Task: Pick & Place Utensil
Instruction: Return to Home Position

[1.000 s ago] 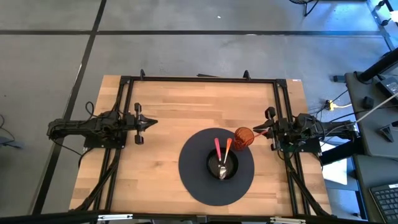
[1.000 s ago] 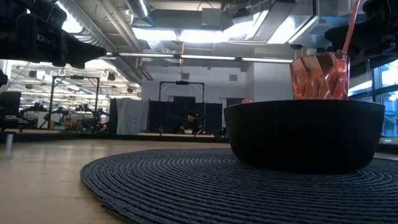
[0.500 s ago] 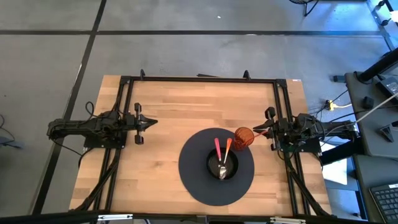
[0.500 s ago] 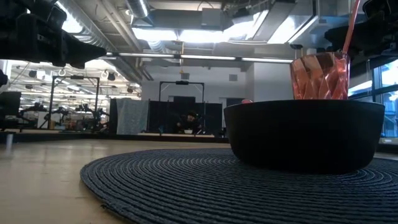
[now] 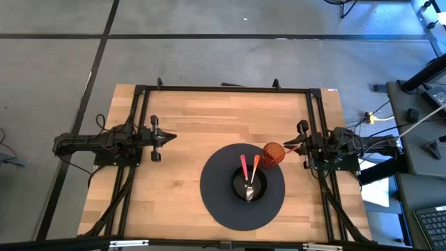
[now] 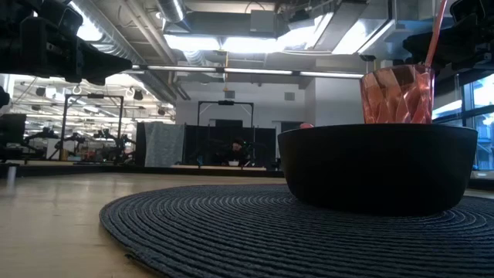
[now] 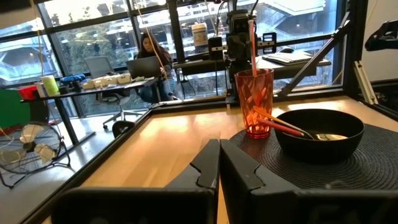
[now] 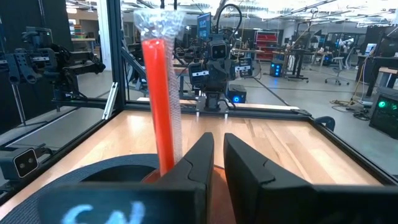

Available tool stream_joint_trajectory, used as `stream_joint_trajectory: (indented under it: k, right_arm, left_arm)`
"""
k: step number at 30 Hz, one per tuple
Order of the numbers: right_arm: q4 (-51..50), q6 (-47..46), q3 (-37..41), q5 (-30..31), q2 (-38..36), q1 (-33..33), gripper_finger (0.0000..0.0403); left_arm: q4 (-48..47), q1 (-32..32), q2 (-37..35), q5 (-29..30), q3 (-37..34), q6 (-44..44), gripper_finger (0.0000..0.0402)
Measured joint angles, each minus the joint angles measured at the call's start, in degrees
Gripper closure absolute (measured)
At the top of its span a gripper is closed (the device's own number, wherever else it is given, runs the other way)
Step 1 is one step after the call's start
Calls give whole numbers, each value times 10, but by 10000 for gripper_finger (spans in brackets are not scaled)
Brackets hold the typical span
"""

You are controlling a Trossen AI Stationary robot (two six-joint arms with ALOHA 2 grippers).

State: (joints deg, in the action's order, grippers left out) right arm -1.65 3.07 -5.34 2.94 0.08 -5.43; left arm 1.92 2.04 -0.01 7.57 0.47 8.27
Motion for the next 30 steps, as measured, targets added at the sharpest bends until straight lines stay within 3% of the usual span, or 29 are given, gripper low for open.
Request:
stream_joint_trajectory:
  k: [30]
  right_arm:
    - [0,0,0,0,0,0,363]
  left_arm:
    - [0,0,0,0,0,0,397]
